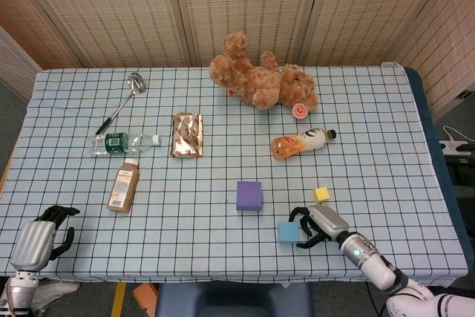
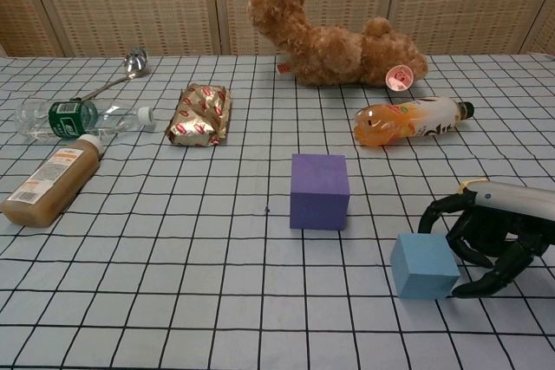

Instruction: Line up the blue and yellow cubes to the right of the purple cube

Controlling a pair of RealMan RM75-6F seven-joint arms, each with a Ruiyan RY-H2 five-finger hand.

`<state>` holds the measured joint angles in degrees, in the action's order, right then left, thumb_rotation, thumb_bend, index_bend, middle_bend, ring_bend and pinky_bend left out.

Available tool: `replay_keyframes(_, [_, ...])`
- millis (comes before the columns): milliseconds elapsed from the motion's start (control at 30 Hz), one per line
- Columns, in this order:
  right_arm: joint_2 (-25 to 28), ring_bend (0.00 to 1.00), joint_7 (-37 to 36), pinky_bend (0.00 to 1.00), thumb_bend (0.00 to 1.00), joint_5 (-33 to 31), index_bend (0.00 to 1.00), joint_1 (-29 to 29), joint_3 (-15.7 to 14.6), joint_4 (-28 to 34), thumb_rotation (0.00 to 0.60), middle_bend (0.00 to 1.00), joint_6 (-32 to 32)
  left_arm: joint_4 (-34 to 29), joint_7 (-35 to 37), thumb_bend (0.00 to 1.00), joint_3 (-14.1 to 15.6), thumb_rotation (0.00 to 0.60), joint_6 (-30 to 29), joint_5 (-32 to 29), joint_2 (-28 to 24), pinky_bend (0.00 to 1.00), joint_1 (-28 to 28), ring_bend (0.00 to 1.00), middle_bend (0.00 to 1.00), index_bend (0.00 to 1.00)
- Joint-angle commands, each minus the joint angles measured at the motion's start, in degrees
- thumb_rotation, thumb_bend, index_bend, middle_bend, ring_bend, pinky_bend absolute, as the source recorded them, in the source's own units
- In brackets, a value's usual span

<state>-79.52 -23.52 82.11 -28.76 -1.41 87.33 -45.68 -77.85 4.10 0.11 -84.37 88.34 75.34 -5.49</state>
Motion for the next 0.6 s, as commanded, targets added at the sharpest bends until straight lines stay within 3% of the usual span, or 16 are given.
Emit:
replay_keyframes(33, [-1.2,0.88,0.0,1.00,0.01,0.1,0.43,0.7,0.0,-0.7,0.600,0.79,-1.6,0.0,0.0,0.54,0.0,0.600,0.0,0.0,0.0,0.52,0.0,0.24,0.36,0.35])
replay_keyframes(333, [-2.7,0.89,0.1,1.00,0.01,-0.4,0.54,1.6,0.5,-1.7,0.600,0.81,-3.7,0.0,0.0,0.54,0.0,0.600,0.1,0.1,0.0,0.52,-0.1,0.24,0.36,0.35])
replay_keyframes(600, [-3.2,0.89,1.6,1.00,0.01,-1.9,0.55,2.3,1.9,-2.5,0.600,0.81,-6.0,0.0,0.0,0.54,0.1,0.600,0.3,0.0,0.0,0.51,-0.1,0.24,0.36,0.35])
